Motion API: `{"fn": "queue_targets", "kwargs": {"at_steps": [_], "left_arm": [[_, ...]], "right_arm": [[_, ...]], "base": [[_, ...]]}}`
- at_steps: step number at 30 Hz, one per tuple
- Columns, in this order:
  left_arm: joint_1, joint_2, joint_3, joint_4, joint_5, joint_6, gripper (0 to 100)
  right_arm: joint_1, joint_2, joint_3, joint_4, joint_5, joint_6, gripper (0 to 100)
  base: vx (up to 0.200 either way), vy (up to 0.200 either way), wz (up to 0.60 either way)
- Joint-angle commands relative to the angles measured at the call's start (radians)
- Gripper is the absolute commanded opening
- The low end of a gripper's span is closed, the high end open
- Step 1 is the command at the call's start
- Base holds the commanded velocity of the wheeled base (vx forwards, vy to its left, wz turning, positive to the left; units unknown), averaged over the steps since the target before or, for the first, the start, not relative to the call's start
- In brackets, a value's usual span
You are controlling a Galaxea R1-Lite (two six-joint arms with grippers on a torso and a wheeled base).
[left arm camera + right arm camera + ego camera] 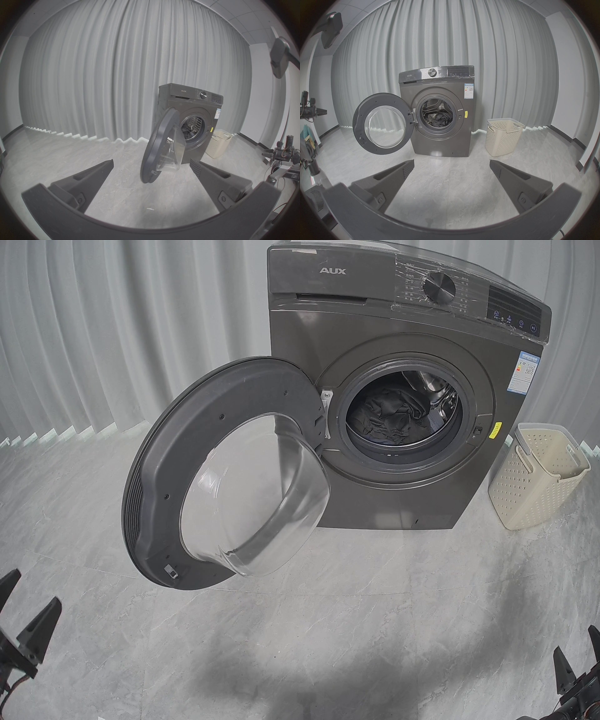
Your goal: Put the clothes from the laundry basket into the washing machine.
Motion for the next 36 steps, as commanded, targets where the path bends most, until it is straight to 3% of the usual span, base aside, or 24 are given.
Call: {"fn": "queue_targets", "kwargs": {"at_steps": [1,7,10,18,23,25,29,34,36], "left_arm": [[-0.049,0.395,-0.053,-0.192,-0.050,-0.004,100],[-0.034,0.636,-0.076,-0.390,-0.068,-0.004,100],[-0.031,0.685,-0.085,-0.431,-0.090,-0.013,100],[0.051,0.822,-0.174,-0.461,-0.229,-0.021,100],[0.063,0.856,-0.222,-0.459,-0.311,-0.021,100],[0.058,0.868,-0.226,-0.461,-0.344,-0.021,100],[0.051,0.874,-0.225,-0.461,-0.357,-0.019,100],[-0.012,0.859,-0.202,-0.461,-0.401,-0.024,100],[-0.078,0.796,-0.168,-0.459,-0.444,-0.069,100]], "right_arm": [[0.000,-0.014,0.007,0.000,-0.002,0.002,100],[0.000,-0.014,0.007,0.000,0.000,0.002,100],[0.000,-0.014,0.007,0.000,0.000,0.003,100],[0.000,-0.014,0.007,0.000,0.000,0.002,100],[0.000,-0.014,0.007,0.000,0.000,0.002,100],[0.000,-0.014,0.007,0.000,0.000,0.002,100],[0.000,-0.014,0.007,0.000,0.000,0.002,100],[0.000,-0.014,0.007,0.000,0.000,0.002,100],[0.000,-0.014,0.007,0.000,0.000,0.002,100]], "base": [[0.000,0.000,0.00],[0.000,0.000,0.00],[0.000,0.000,0.00],[0.000,0.000,0.00],[0.000,0.000,0.00],[0.000,0.000,0.00],[0.000,0.000,0.00],[0.000,0.000,0.00],[0.000,0.000,0.00]]}}
